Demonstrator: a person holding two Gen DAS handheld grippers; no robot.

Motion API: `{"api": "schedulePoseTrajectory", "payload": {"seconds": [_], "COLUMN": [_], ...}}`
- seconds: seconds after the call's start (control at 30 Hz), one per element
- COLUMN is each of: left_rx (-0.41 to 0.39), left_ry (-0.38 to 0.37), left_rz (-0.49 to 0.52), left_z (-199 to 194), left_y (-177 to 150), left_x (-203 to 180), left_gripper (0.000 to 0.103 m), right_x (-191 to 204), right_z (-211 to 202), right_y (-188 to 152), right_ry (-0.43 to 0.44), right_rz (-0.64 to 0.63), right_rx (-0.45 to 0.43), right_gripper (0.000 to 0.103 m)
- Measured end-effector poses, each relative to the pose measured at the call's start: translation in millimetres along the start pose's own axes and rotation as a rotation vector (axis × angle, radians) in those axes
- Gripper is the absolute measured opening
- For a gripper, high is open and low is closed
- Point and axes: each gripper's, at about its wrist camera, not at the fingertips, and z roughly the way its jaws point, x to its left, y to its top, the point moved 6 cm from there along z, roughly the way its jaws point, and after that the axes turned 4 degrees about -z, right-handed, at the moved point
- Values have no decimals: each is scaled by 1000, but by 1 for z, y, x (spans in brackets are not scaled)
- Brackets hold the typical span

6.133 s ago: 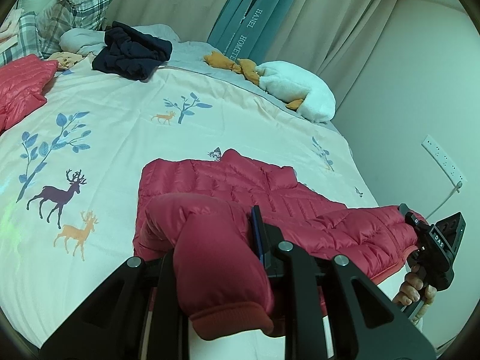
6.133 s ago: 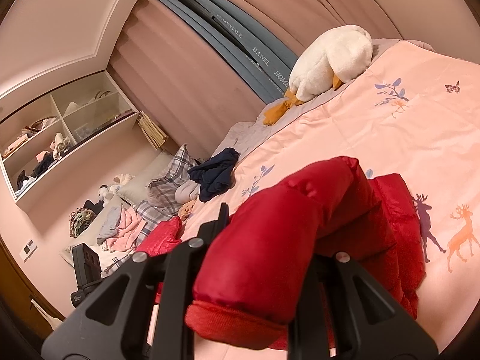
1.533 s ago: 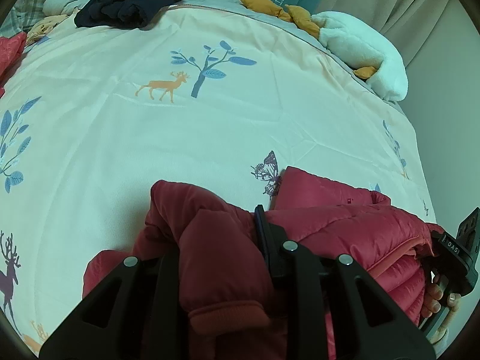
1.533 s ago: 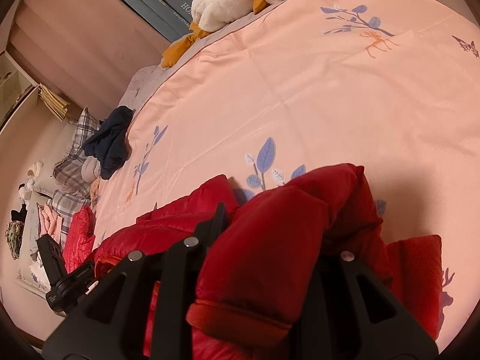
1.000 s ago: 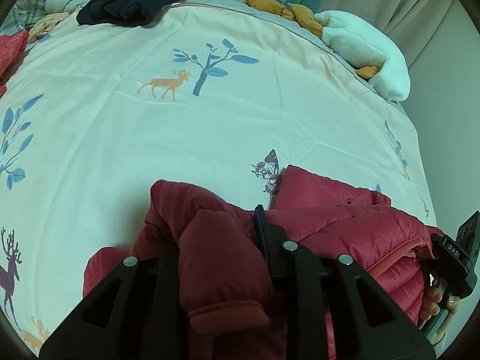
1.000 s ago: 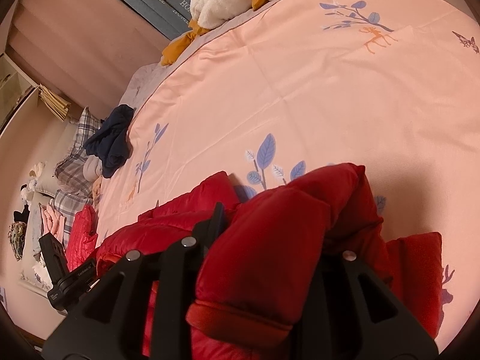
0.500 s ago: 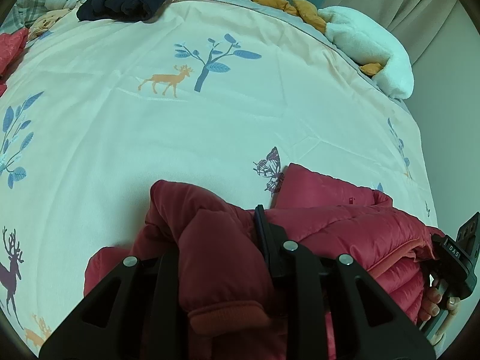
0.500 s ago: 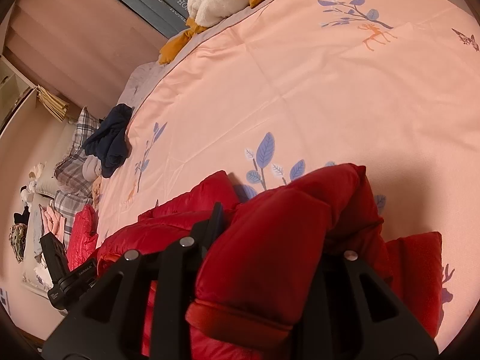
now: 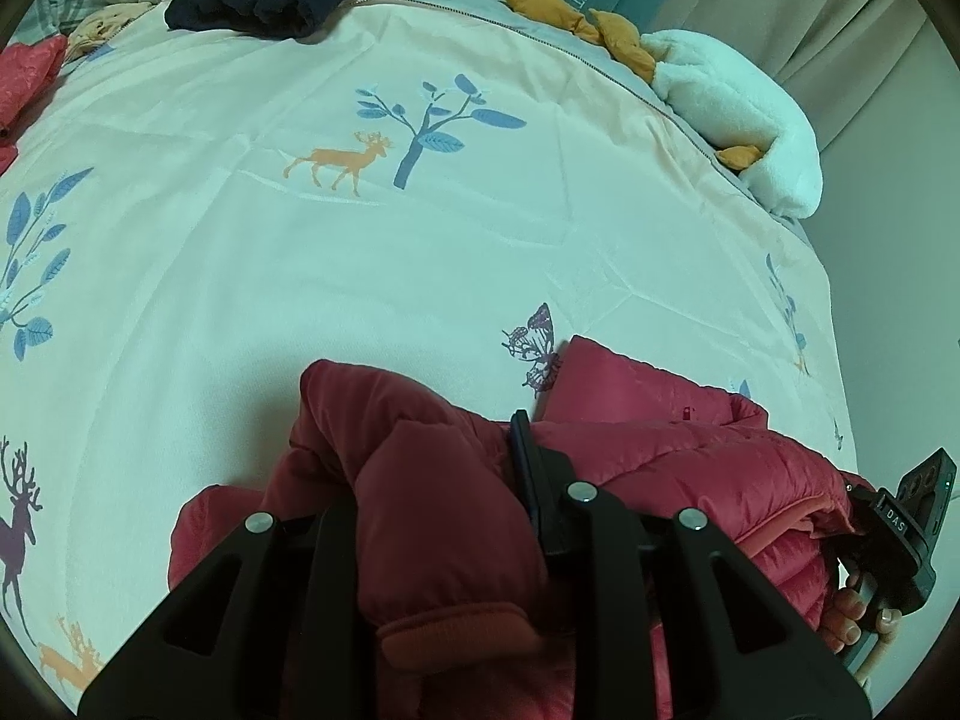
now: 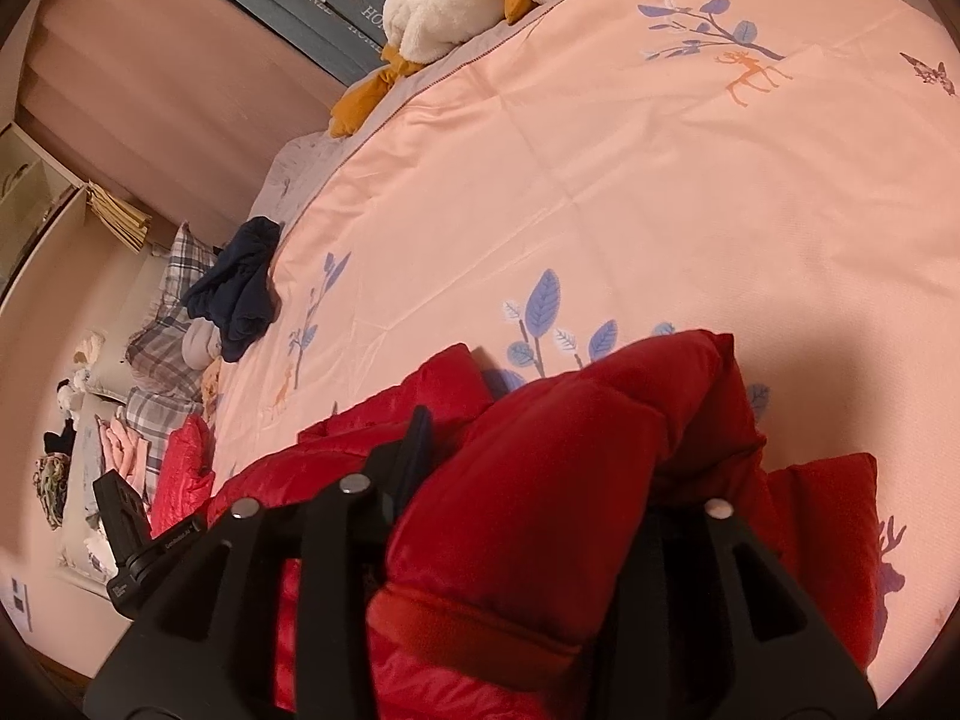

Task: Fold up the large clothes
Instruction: 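Lower the folded bundle onto the duvet and open both tools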

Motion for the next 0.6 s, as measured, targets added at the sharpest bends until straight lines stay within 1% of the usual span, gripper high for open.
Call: {"api": "schedulePoseTrajectory", "payload": {"seconds": [0.07, 0.13, 0.3, 0.43, 0.5, 0.6], "left_rx": [-11, -19, -25, -31, -33, -38], "left_ry": [-8, -23, -47, -54, -69, -85], "left_rz": [-2, -9, -31, -32, -36, -48], "left_z": [-5, -9, -16, -21, -26, -30], "left_y": [0, 2, 4, 4, 6, 9], "left_x": [-1, -1, 0, -1, -2, -2], "left_gripper": [27, 30, 33, 35, 39, 41], "right_x": [2, 4, 5, 3, 0, -5], "right_z": [-3, -6, -13, -19, -23, -29], "right_y": [1, 3, 6, 8, 11, 16], "right_ry": [7, 6, 19, 27, 29, 41], "right_rz": [1, -4, 5, 26, 45, 76], "right_rx": [-7, -11, -24, -37, -48, -77], "right_gripper": [47, 49, 56, 61, 65, 69]}}
